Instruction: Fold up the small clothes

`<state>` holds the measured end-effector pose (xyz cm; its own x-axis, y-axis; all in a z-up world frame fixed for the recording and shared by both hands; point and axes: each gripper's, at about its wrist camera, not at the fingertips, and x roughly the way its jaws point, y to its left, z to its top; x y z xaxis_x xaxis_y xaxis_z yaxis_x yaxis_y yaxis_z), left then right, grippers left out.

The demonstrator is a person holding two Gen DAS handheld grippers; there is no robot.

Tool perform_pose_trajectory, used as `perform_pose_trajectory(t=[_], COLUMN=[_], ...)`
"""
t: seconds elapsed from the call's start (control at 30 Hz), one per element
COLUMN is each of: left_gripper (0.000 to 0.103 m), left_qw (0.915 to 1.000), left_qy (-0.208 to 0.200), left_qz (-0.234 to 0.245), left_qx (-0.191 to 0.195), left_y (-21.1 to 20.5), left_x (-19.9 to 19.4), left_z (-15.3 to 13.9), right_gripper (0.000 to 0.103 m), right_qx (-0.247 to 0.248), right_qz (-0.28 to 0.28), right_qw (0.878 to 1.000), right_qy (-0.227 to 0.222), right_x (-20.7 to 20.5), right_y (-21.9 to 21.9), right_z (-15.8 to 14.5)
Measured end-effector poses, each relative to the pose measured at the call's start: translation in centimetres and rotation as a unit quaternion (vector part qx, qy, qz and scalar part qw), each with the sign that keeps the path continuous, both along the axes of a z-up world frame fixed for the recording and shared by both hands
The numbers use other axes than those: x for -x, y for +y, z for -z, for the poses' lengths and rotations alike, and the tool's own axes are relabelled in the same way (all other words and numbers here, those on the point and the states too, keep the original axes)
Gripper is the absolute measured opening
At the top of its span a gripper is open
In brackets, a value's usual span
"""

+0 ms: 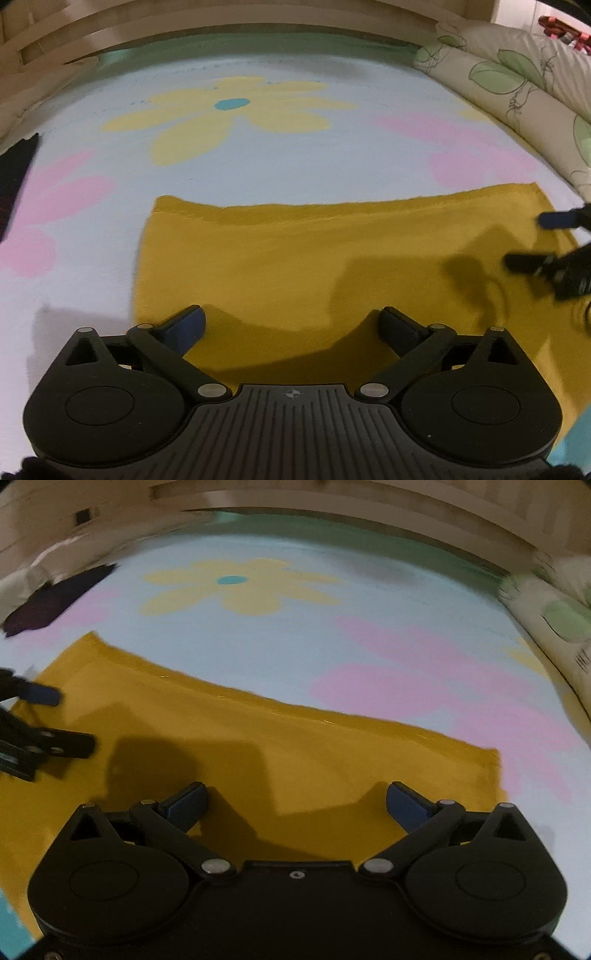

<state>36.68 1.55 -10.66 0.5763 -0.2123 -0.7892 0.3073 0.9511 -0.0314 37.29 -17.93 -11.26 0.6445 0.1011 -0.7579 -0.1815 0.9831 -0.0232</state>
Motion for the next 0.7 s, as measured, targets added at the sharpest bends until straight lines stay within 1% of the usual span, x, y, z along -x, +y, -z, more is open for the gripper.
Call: perform_pose_trajectory(t=[0.07, 0.13, 0.17, 0.23, 0.27, 0.37, 0.43, 0.5, 0.63, 0.7], left_gripper=[0.102, 0.102, 0.102, 0.102, 0.102, 0.102, 0.102, 0.102, 0.102, 0.102], left_qw=[0.9999, 0.9993, 0.9990, 0.9983, 0.9975, 0.9946, 0.9931, 0.9935, 0.9921, 0.9937], left_qy=[0.007, 0.019, 0.022, 0.034, 0.043, 0.068, 0.084, 0.093, 0.119, 0.104], left_qz=[-0.012, -0.026, -0.033, -0.048, -0.056, -0.074, -0.071, -0.059, -0.037, -0.025], left_qx=[0.005, 0.020, 0.020, 0.001, -0.002, 0.029, 0.041, 0.027, -0.017, -0.033], left_y=[0.9, 2.2, 2.7, 3.5, 4.1, 6.1, 6.6, 6.3, 5.8, 5.6], left_x=[0.4, 0.7, 0.9, 1.4, 1.8, 3.5, 4.9, 6.1, 7.8, 8.6], left_z=[-0.3, -0.5, -0.7, -1.0, -1.1, -1.4, -1.7, -1.9, -0.9, -0.6], right_gripper=[0.103, 0.103, 0.103, 0.103, 0.103, 0.103, 0.103, 0.103, 0.103, 0.103], right_qx=[0.000, -0.020, -0.028, -0.035, -0.041, -0.094, -0.126, -0.140, -0.142, -0.133], right_qz=[0.025, 0.061, 0.077, 0.112, 0.125, 0.154, 0.158, 0.154, 0.133, 0.125], right_qw=[1.000, 0.998, 0.996, 0.992, 0.990, 0.982, 0.977, 0.976, 0.974, 0.973], right_qy=[0.009, 0.029, 0.035, 0.048, 0.052, 0.058, 0.063, 0.071, 0.114, 0.142], right_x=[0.0, 0.0, 0.1, 0.7, 1.0, 2.5, 3.3, 4.5, 6.4, 7.4], right_y=[-1.7, -3.9, -4.8, -6.5, -7.3, -9.6, -10.3, -10.5, -9.5, -8.9], right_z=[-0.2, -0.1, -0.2, -0.3, -0.4, -1.3, -2.2, -2.6, -2.0, -1.1])
